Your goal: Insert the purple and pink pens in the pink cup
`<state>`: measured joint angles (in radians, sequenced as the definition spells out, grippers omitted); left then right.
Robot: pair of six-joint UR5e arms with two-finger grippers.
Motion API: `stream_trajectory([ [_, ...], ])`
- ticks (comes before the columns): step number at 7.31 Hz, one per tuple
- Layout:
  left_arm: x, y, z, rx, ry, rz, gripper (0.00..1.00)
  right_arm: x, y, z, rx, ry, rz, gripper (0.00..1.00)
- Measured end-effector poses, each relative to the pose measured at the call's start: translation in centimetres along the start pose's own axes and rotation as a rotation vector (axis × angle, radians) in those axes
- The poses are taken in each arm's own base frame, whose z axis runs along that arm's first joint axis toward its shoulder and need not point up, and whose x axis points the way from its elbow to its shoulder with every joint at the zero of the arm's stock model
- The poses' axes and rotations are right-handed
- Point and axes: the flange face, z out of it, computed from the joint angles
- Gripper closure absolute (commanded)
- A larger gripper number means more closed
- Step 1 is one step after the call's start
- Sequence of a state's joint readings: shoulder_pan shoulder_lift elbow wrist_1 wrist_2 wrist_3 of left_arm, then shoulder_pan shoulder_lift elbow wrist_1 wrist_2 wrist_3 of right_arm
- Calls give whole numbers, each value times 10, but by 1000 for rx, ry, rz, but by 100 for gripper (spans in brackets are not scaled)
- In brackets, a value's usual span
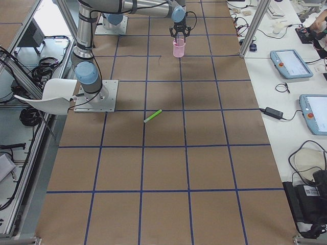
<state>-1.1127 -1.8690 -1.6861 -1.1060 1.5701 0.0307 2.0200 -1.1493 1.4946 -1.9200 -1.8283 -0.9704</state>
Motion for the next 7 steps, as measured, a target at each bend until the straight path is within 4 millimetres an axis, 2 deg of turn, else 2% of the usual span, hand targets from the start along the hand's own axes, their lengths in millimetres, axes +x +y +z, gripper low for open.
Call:
stream_trajectory([
  [1, 8, 2, -14, 25, 0, 14, 100, 8, 22, -22, 19, 26, 33, 0],
  [2, 25, 3, -32, 61, 1, 39, 100, 18, 52, -49, 39, 59, 81, 0],
  [3, 52, 6, -47, 93, 6, 65, 100, 28, 89, -74, 60, 82, 141, 0],
  [4, 94, 15, -58, 124, 18, 78, 100, 36, 133, -97, 76, 89, 212, 0],
  [5, 145, 33, -68, 164, 38, 84, 100, 39, 181, -120, 77, 83, 282, 0],
  [6, 192, 54, -77, 212, 60, 93, 100, 32, 219, -141, 83, 72, 339, 0],
  [7, 235, 75, -84, 271, 83, 102, 100, 20, 241, -159, 105, 67, 388, 0],
])
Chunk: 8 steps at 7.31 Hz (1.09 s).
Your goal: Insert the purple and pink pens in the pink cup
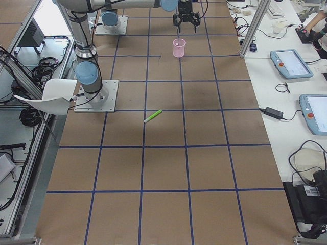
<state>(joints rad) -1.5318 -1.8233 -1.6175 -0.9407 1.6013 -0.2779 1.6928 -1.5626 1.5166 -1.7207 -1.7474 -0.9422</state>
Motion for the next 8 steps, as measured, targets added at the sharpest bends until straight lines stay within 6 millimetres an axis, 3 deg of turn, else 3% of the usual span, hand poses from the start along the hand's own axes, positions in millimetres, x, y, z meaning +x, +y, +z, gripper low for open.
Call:
stream_trajectory([
  [2, 70, 36, -9, 60, 46, -17, 100, -6, 15, -9, 16, -7, 179, 0],
  [4, 119, 78, -4, 40, 75, -6, 100, -9, 12, -9, 56, -43, 436, 0],
  [6, 145, 110, 1, 40, 87, 37, 100, -8, 7, -9, 96, -76, 592, 0],
  [8, 160, 132, 8, 89, 80, 46, 100, -9, 7, -9, 91, -101, 813, 0],
])
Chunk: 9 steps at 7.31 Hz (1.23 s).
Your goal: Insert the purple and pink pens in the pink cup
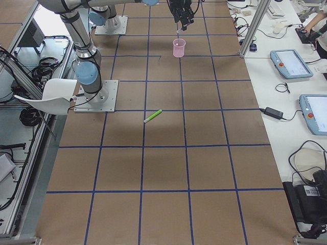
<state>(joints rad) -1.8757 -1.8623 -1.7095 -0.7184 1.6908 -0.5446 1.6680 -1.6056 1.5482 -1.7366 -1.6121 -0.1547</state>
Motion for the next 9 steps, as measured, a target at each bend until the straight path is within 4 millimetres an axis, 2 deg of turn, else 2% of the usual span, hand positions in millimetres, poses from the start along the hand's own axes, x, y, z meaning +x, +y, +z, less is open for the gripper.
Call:
stream_trajectory([
  [3, 8, 22, 14, 53, 20, -20, 100, -2, 2, -1, -9, -19, 193, 0],
  [9, 12, 52, 40, 93, -3, -14, 100, -3, 1, 0, -11, -49, 202, 0],
])
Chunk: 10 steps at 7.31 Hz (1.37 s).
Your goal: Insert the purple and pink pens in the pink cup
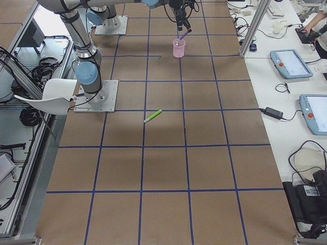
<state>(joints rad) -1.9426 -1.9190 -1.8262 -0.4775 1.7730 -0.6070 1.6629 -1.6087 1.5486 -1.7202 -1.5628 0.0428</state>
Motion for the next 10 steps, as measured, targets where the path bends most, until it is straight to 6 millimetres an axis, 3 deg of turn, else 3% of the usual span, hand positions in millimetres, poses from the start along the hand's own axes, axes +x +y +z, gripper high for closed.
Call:
stream_trajectory([
  [2, -3, 8, 8, -18, -10, 12, 96, 0, -1, 2, 0, 0, 2, 0],
  [3, -3, 9, 9, -20, -11, 15, 63, 0, -1, 2, 1, 0, 4, 0],
  [4, -3, 10, 10, -23, -12, 16, 48, 0, -1, 3, -1, 0, 7, 0],
  [6, -2, 12, 12, -27, -12, 16, 38, 0, -1, 5, -6, 1, 12, 0],
  [7, -2, 11, 11, -26, -10, 17, 12, 0, 1, 7, -6, 1, 12, 0],
  [8, -1, 10, 10, -22, -7, 18, 0, 0, 2, 8, -7, 1, 12, 0],
  [10, 0, 2, 4, -15, 4, 13, 0, 0, 2, 9, -7, 1, 11, 0],
])
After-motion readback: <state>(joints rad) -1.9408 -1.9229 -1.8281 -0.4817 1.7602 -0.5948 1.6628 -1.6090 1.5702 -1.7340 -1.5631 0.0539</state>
